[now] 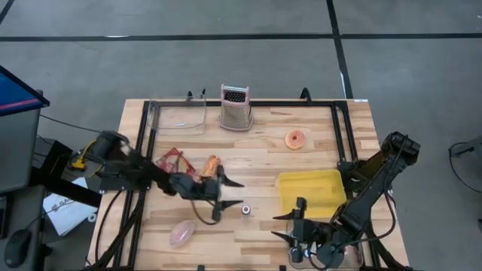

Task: Pick & Place Food Item
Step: Put the red food coloring bottle into the bottom transparent bin

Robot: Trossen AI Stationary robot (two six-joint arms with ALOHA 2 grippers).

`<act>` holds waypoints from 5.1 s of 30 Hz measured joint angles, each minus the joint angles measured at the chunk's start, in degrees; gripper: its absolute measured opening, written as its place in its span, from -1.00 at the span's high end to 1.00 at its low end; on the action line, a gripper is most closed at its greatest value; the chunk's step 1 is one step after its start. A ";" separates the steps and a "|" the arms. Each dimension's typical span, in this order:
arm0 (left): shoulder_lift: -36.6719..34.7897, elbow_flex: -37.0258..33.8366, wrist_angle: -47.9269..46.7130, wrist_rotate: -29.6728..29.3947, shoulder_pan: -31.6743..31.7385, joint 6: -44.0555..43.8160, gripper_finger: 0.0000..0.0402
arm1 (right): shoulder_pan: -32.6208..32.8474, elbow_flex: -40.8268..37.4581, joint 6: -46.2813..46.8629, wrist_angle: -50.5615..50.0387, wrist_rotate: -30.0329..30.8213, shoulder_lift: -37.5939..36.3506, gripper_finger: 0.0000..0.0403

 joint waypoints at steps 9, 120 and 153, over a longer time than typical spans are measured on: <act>-27.86 -1.05 -14.79 0.81 0.00 13.98 -0.12 | -10.77 -4.26 -1.21 6.22 -18.95 2.75 0.09; -43.45 -0.96 -28.88 -8.18 -18.67 27.10 -0.18 | -6.39 40.59 26.68 -73.56 -34.54 4.34 0.48; -43.45 -0.94 -28.50 -8.18 -18.66 26.53 -0.08 | 13.81 -4.85 66.28 -38.57 -36.60 -4.70 0.48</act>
